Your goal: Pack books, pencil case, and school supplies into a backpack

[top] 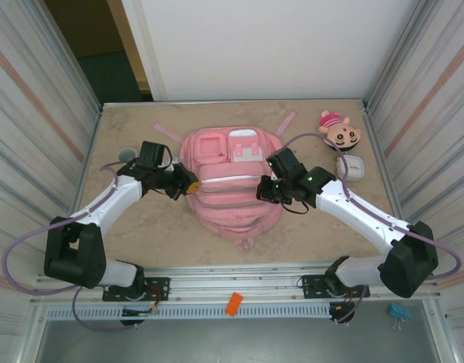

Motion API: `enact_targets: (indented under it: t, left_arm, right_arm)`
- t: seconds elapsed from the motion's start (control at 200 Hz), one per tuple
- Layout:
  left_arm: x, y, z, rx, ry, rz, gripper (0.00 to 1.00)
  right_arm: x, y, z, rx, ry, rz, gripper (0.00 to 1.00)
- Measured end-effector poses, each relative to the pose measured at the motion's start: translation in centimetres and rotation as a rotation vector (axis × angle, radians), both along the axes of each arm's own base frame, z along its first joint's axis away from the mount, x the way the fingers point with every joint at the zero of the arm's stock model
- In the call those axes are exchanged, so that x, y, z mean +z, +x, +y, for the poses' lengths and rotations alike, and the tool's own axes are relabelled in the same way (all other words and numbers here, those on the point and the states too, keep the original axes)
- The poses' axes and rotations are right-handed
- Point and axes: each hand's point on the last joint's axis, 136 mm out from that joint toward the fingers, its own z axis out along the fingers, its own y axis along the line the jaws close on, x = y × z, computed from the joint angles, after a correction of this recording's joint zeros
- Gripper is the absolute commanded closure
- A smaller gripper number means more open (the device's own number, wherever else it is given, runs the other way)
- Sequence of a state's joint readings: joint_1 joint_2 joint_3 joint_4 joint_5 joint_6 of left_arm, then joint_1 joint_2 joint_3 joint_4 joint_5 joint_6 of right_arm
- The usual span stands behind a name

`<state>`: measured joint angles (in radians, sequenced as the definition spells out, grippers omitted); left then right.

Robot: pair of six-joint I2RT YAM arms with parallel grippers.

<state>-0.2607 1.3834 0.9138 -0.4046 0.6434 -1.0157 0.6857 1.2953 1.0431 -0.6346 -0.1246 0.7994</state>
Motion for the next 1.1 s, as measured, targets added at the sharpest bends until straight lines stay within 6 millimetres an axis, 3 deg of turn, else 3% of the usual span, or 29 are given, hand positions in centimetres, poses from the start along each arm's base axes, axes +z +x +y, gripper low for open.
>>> enact_targets:
  t: [0.09,0.18,0.281,0.436,0.551,0.641,0.722,0.907,1.097]
  left_arm:
    - [0.0,-0.1,0.5,-0.010,0.035,-0.027,0.58]
    - [0.8,0.0,1.6,-0.004,0.084,-0.078,0.49]
    - [3.6,0.2,1.9,-0.057,0.152,-0.240,0.43]
    - [8.5,-2.2,-1.2,-0.330,0.251,-0.635,0.48]
    - [10.5,-4.8,-4.2,-0.612,0.304,-0.970,0.47]
    - [10.2,-6.2,-5.8,-0.817,0.354,-1.180,0.43]
    - [9.4,-6.2,-6.5,-0.939,0.386,-1.287,0.42]
    - [6.3,-4.3,-8.5,-1.141,0.424,-1.384,0.41]
    - [5.0,-2.8,-11.5,-1.284,0.429,-1.472,0.41]
  right_arm:
    - [-0.1,-0.1,0.2,0.006,0.006,0.002,1.00]
    - [-0.1,-0.2,0.3,0.013,0.015,0.005,1.00]
    - [0.1,-0.2,0.7,0.025,0.032,0.005,1.00]
    - [0.3,-0.2,0.9,0.034,0.050,0.009,1.00]
    - [0.2,-0.2,0.9,0.040,0.068,0.017,1.00]
    - [0.3,-0.2,1.0,0.047,0.074,0.019,1.00]
    - [0.2,-0.2,1.1,0.054,0.080,0.026,1.00]
    - [0.1,-0.2,1.3,0.062,0.086,0.031,1.00]
    - [0.0,-0.2,1.6,0.069,0.095,0.038,1.00]
